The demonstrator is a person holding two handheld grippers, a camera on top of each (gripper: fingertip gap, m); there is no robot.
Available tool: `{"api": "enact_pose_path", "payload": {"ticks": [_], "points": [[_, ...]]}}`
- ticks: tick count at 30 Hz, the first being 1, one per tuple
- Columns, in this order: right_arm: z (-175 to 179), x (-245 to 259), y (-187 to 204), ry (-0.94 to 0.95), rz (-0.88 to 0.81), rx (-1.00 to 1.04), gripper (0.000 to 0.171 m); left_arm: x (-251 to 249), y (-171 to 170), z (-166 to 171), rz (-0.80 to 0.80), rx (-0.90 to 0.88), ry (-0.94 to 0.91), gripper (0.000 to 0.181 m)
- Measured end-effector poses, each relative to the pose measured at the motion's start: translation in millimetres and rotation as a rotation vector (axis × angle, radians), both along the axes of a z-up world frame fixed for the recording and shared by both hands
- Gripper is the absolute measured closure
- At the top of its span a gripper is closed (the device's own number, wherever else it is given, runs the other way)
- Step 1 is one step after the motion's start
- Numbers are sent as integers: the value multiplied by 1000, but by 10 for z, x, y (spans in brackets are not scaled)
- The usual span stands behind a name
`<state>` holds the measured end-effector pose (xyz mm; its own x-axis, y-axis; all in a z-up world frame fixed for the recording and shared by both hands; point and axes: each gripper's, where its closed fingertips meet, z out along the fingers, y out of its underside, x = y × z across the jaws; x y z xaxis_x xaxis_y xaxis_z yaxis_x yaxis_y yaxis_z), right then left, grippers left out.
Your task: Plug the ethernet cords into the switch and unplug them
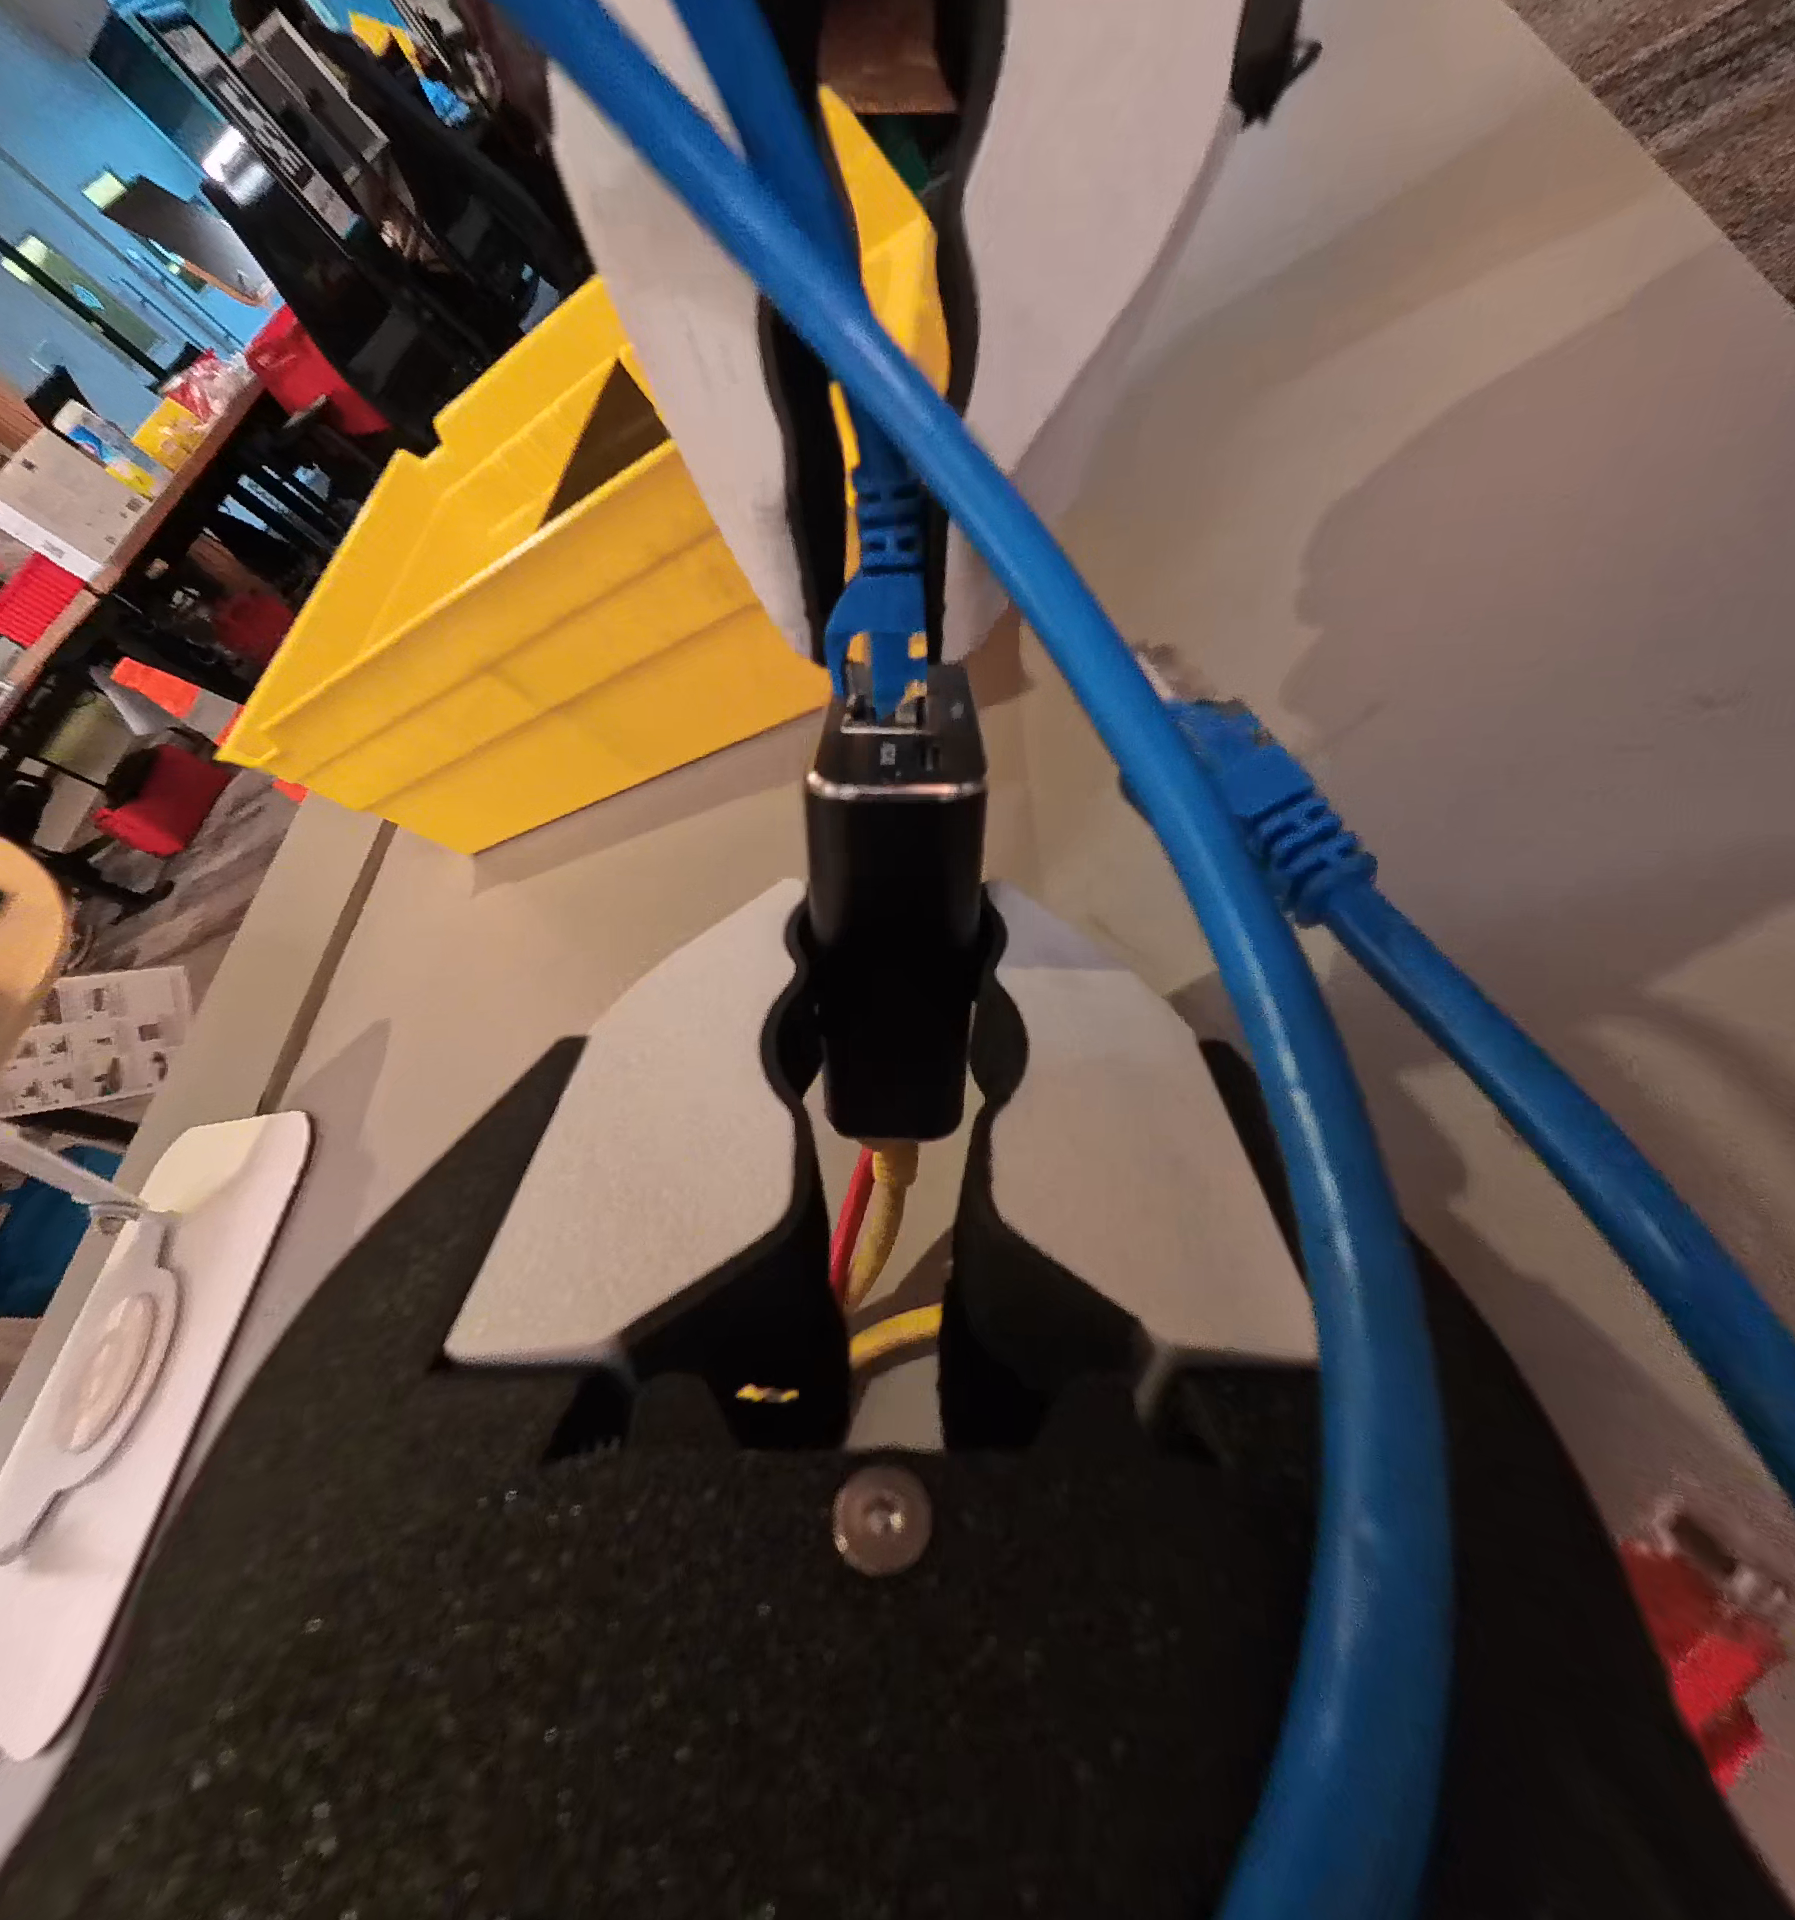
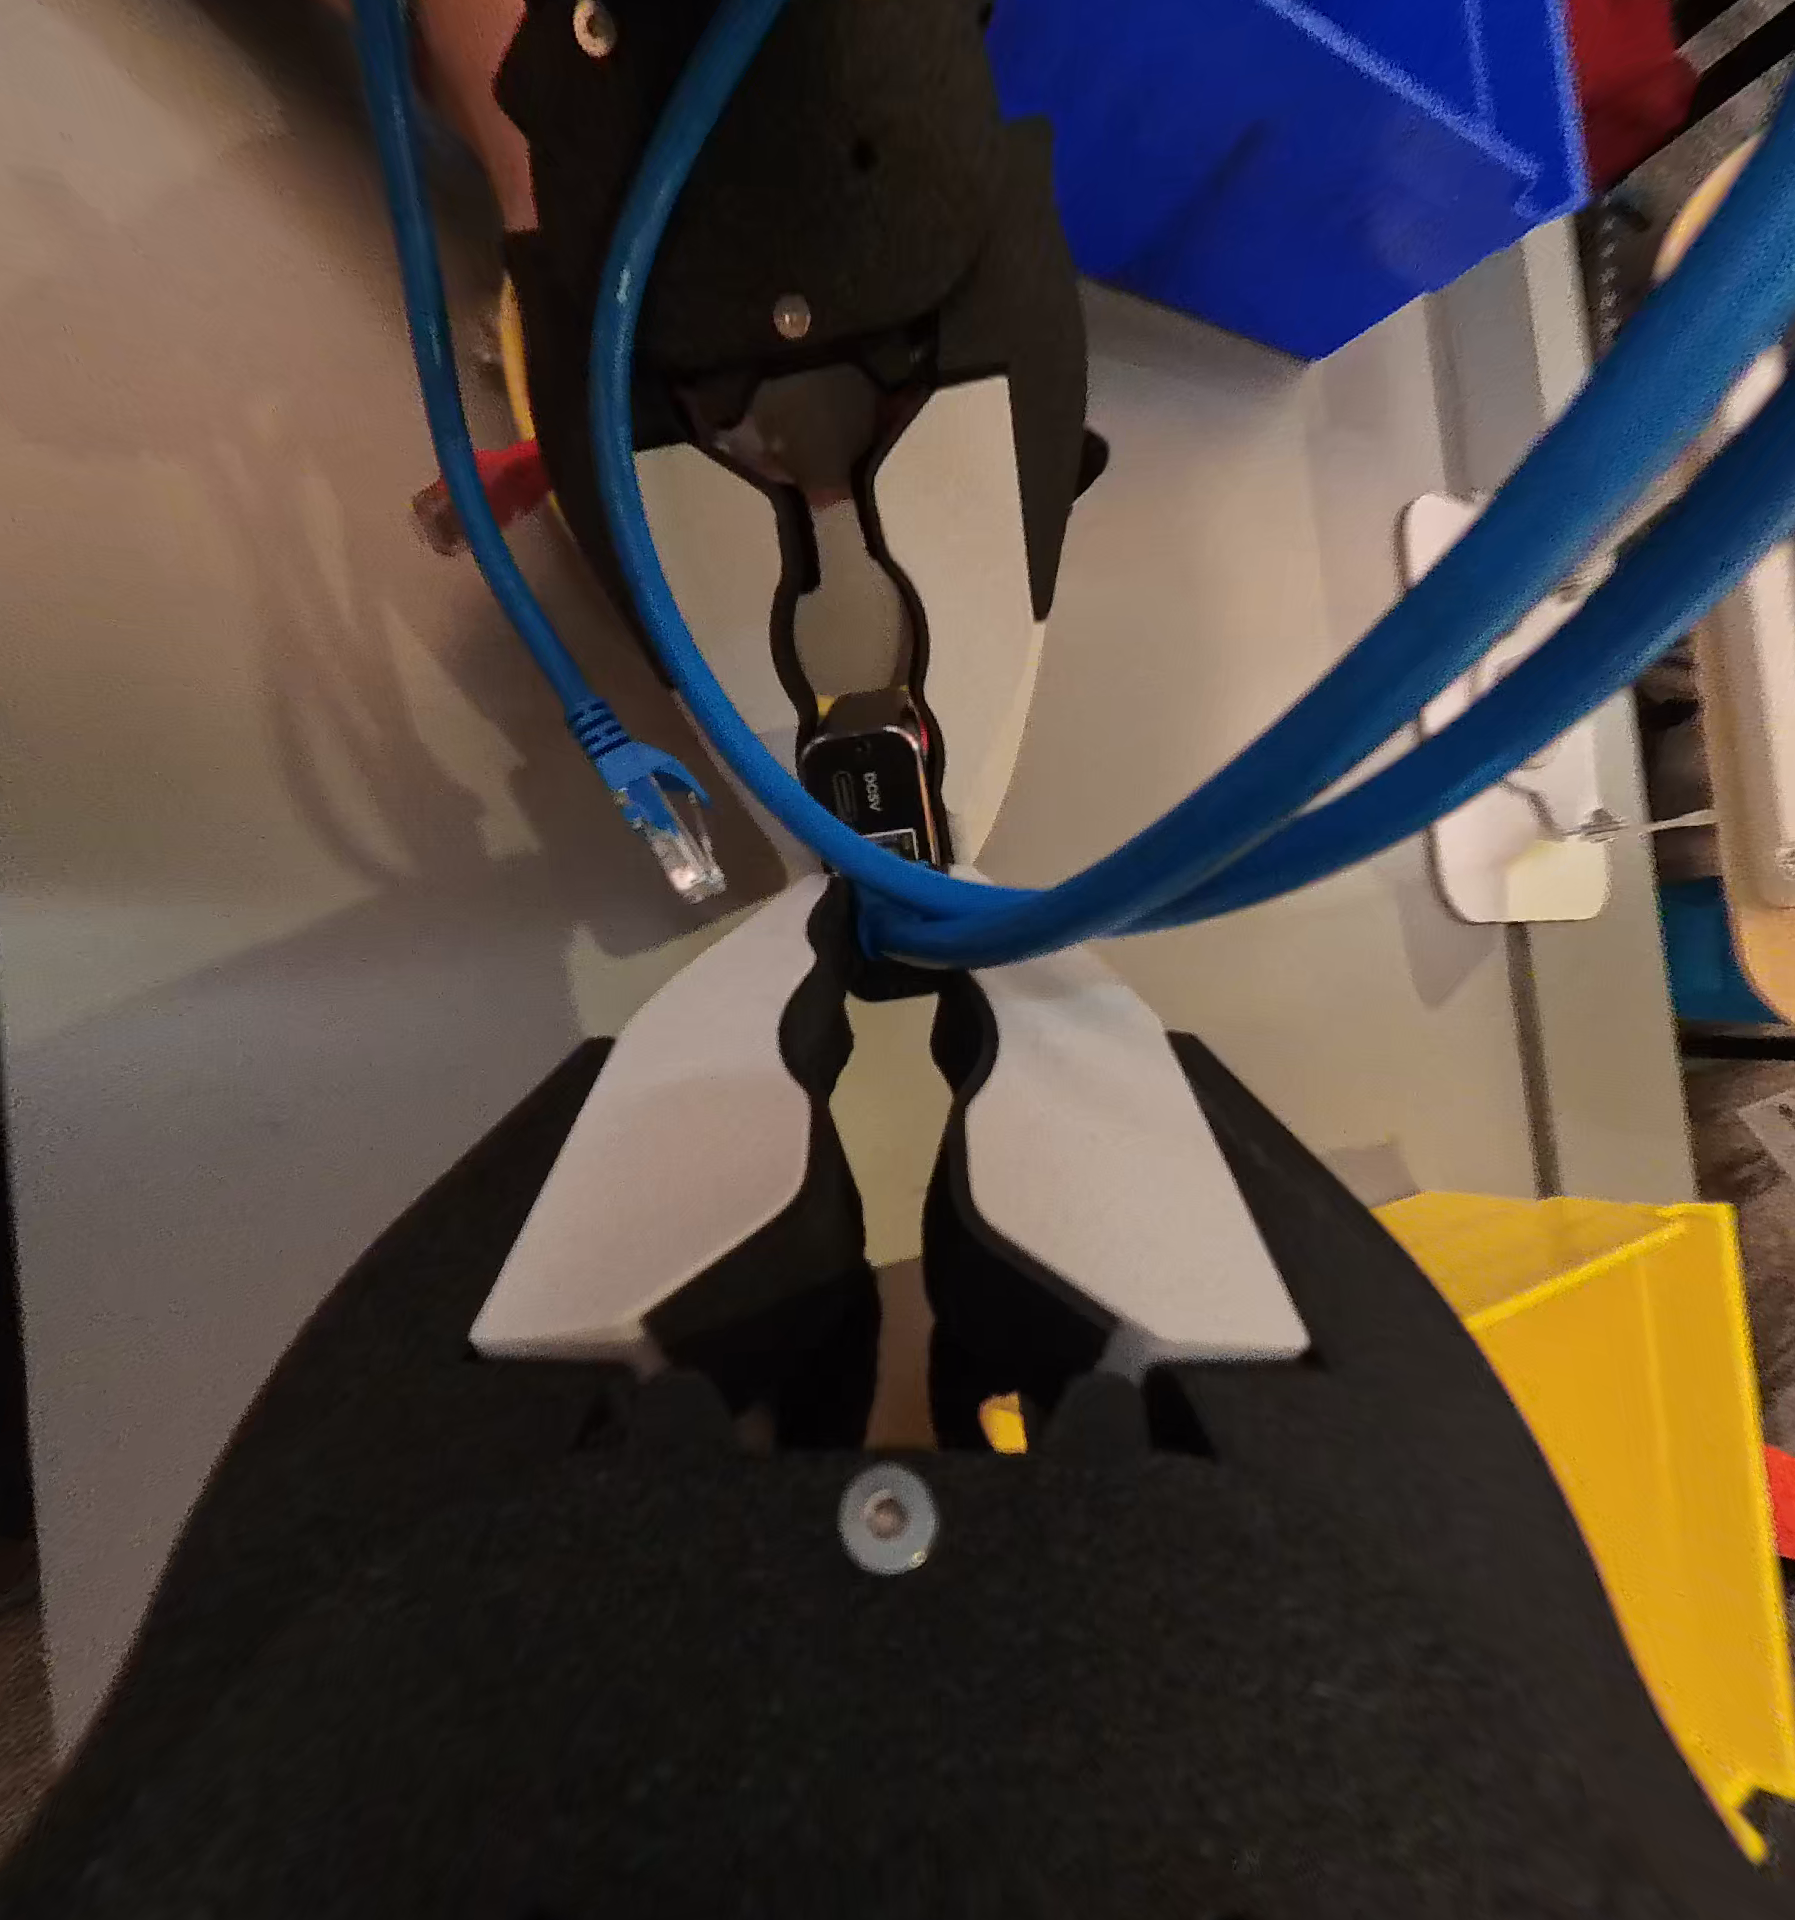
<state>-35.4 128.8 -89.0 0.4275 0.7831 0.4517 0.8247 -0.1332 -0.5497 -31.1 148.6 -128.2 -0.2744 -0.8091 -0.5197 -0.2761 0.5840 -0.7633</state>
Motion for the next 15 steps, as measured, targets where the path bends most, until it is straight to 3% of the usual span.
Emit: {"api": "enact_pose_path", "payload": {"ticks": [9,12,15], "points": [[-92,-4,-20,-10,-9,24,157,20,-3,-92,19,76,41,156],[-192,-7,-61,-84,4,-22,145,26,-17,-139,18,135,52,157],[-227,3,-80,-158,37,-10,150,22,-21,-145,14,136,54,156]]}}
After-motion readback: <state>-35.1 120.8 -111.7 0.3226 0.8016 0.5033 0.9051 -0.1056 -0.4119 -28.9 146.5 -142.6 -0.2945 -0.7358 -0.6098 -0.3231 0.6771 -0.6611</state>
